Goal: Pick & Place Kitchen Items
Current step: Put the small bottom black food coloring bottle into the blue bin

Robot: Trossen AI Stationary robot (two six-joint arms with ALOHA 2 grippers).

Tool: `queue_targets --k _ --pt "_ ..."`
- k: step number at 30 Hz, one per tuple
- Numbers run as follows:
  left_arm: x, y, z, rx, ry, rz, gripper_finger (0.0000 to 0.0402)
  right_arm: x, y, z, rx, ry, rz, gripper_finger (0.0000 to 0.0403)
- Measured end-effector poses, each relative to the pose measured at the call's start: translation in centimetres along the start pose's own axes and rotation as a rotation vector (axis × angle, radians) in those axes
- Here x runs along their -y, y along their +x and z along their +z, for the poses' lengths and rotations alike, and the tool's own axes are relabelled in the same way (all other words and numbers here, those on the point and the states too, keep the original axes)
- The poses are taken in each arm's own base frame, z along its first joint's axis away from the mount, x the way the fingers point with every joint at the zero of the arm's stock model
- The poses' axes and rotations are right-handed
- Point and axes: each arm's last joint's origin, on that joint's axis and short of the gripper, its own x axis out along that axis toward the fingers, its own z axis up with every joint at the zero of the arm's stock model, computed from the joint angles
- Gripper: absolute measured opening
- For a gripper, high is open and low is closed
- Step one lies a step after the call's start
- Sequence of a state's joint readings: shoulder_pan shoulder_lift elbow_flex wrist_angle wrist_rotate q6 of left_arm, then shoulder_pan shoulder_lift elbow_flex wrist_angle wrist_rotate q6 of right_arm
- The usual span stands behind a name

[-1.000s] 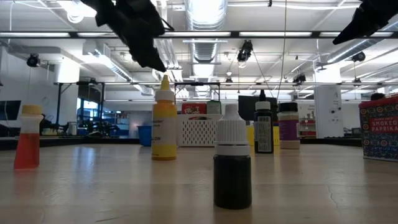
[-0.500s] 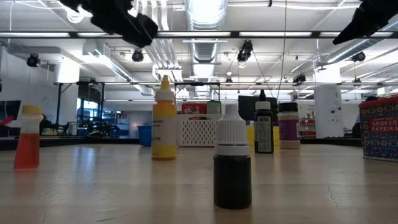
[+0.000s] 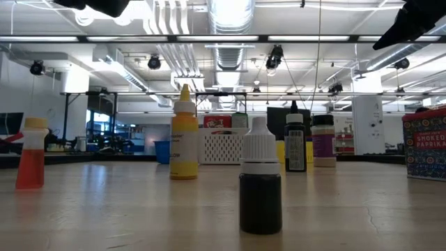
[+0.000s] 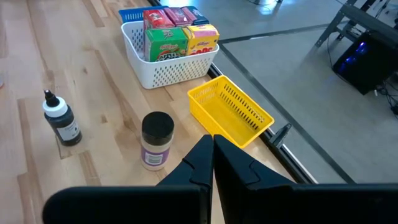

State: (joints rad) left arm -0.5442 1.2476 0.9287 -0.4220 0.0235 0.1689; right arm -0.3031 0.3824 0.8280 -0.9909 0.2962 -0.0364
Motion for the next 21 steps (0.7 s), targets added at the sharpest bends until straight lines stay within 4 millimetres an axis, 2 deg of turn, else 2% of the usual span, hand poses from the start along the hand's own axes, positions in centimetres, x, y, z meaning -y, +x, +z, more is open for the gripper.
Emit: queue_targets --k 7,11,17,21 --pt "1.5 3.8 0.1 -0.029 -0.008 0.001 0.0140 0.0 0.0 0.0 0.001 0.003 -0.001 0.0008" --pt "1.8 5.9 -0.5 -0.088 -0.084 -0.038 0.0144 0.0 0.0 0.0 0.000 0.002 0.000 0.0008" --pt "2.7 8.3 0.4 -0.118 -0.127 -0.083 0.0183 0.0 0.0 0.0 0.001 0.000 -0.001 0.0008" --pt "3.4 9.2 1.0 -0.171 -0.106 -0.109 0.0203 0.0 0.0 0.0 0.000 0.001 0.000 0.0008"
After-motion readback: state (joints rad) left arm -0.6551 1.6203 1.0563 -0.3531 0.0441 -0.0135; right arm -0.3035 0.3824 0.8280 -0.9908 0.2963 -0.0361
